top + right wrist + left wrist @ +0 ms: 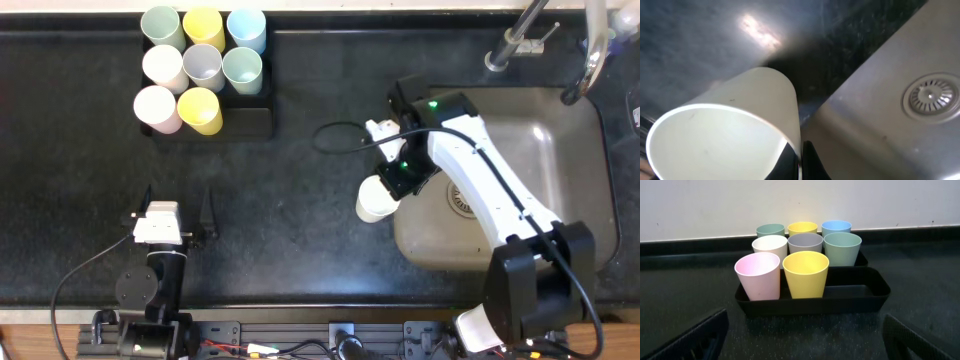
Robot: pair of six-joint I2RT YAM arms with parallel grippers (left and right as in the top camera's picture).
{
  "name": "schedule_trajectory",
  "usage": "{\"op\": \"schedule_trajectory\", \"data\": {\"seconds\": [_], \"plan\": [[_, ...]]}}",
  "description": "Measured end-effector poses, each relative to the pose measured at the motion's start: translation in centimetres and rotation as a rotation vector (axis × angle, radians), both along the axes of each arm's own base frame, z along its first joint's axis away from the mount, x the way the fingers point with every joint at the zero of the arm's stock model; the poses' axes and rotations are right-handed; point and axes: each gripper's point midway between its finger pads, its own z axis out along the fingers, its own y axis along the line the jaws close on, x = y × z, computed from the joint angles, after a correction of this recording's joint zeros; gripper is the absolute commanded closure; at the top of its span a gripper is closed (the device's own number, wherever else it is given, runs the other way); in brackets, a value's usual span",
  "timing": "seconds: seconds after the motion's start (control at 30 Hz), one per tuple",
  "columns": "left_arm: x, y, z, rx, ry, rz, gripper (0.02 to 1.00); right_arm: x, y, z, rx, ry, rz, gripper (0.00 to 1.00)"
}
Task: Store Cups
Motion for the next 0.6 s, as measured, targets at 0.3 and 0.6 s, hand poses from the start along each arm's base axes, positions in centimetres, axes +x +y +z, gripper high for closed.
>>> {"op": "schedule_trajectory", "data": {"seconds": [0.3,0.6], "plan": [[0.0,0.0,0.0,0.000,0.000,0.000,0.023,7.9,2.3,14.6,0.028,-0.451,-0.027,0.956],[0.0,0.0,0.0,0.000,0.000,0.000,0.020,11.4,6.7,17.7,0.078,-0.601,-0.080,0.961]]}}
